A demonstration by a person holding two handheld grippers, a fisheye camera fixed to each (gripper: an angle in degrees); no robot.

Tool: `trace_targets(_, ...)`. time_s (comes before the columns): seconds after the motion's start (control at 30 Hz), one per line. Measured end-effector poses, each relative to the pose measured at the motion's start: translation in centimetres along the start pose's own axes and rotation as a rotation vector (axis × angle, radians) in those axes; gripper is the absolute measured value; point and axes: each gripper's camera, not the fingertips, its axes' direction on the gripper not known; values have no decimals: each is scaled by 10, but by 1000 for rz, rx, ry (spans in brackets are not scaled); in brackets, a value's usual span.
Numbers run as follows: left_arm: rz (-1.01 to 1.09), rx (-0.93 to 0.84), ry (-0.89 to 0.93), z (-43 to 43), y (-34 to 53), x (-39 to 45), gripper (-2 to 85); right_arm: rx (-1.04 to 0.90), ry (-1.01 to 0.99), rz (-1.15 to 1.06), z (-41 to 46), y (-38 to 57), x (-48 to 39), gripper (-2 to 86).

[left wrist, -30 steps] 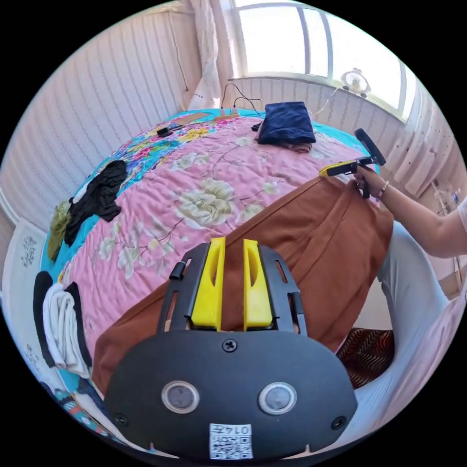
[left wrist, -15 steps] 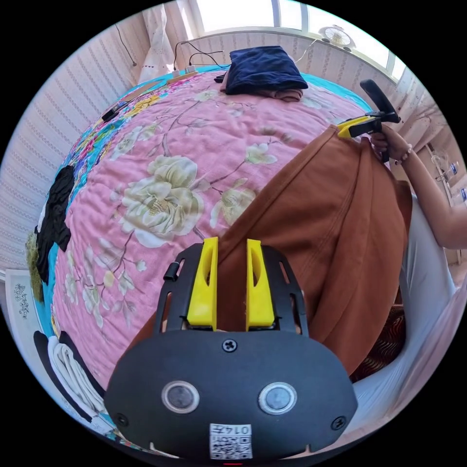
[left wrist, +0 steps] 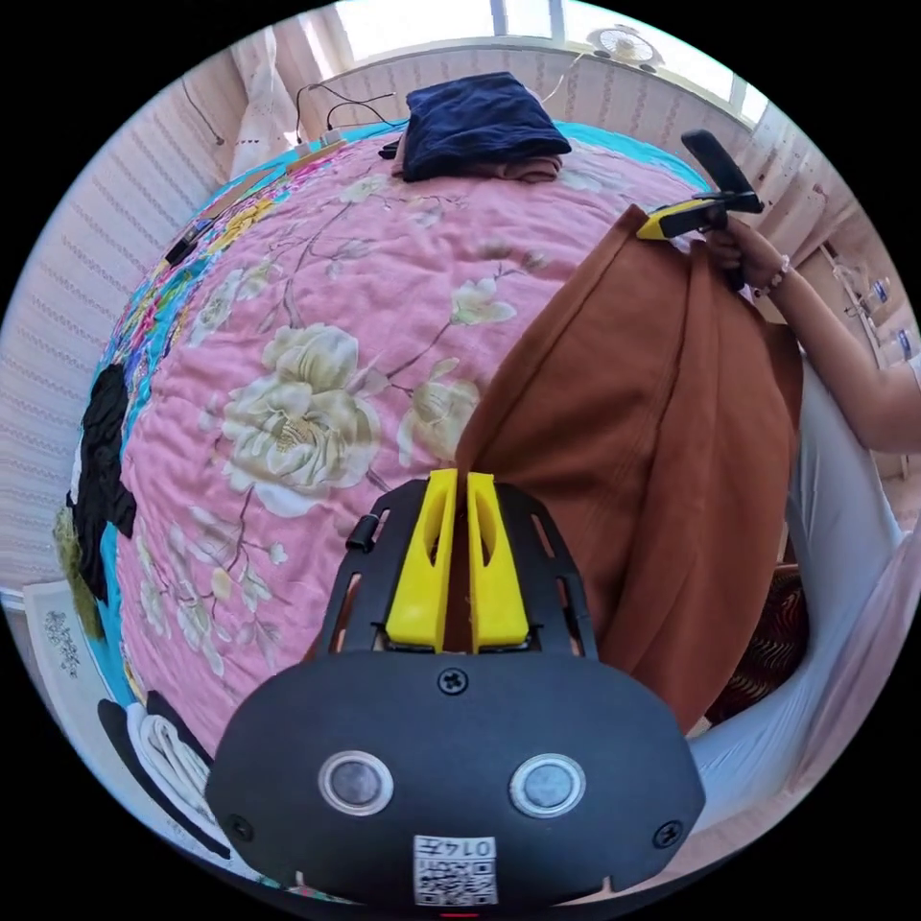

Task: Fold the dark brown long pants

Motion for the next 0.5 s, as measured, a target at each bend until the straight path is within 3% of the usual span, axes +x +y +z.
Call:
trace_targets(0.17, -72, 134, -156, -33, -13, -31, -2, 45, 178, -67, -19, -35, -32, 8)
trace_targets(0.3, -199, 201, -256, -38, -32, -72, -4, 25, 229, -130, -35, -118, -38, 9)
trace_targets(0.5, -377, 24, -77, 44, -37, -116, 2, -94, 338, 75, 23, -185, 19, 26)
